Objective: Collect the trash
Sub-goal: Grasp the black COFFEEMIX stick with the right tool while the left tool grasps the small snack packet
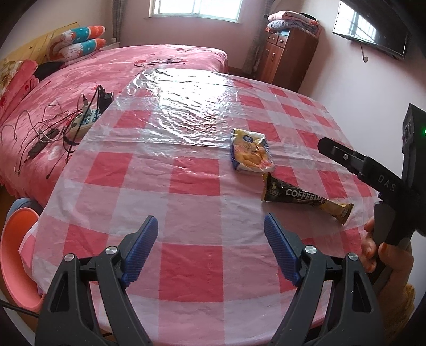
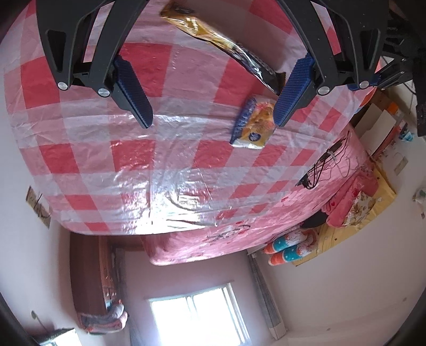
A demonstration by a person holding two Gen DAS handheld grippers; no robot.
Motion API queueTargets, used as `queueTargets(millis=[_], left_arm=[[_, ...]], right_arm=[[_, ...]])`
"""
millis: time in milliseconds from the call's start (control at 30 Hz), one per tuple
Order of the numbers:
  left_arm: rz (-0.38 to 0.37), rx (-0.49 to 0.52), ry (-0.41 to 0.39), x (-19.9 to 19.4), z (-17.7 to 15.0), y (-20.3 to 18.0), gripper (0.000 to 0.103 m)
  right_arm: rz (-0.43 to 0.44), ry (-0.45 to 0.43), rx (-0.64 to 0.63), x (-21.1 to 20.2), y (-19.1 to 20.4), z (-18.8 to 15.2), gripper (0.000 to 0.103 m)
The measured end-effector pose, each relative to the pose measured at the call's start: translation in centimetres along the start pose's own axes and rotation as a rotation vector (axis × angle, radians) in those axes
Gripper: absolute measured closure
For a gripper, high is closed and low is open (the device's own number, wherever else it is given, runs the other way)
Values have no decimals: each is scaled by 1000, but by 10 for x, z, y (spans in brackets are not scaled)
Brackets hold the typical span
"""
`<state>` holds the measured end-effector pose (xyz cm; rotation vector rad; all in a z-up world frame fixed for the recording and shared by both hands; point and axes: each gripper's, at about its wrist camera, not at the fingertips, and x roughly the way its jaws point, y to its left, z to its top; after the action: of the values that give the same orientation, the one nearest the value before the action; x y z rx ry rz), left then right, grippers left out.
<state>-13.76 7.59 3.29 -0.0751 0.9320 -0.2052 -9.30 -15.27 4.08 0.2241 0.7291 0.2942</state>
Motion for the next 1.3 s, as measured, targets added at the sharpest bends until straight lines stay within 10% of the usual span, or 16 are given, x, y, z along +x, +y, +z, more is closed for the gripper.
queueTargets(millis=[567,1300], left_arm=[[11,2,13,9,4,-4,21],[-59,-30,-4,19,25,-10,21]], right_arm=[[117,167,-166,16,12,-18,14],[57,208,-335,21,39,-31,79]])
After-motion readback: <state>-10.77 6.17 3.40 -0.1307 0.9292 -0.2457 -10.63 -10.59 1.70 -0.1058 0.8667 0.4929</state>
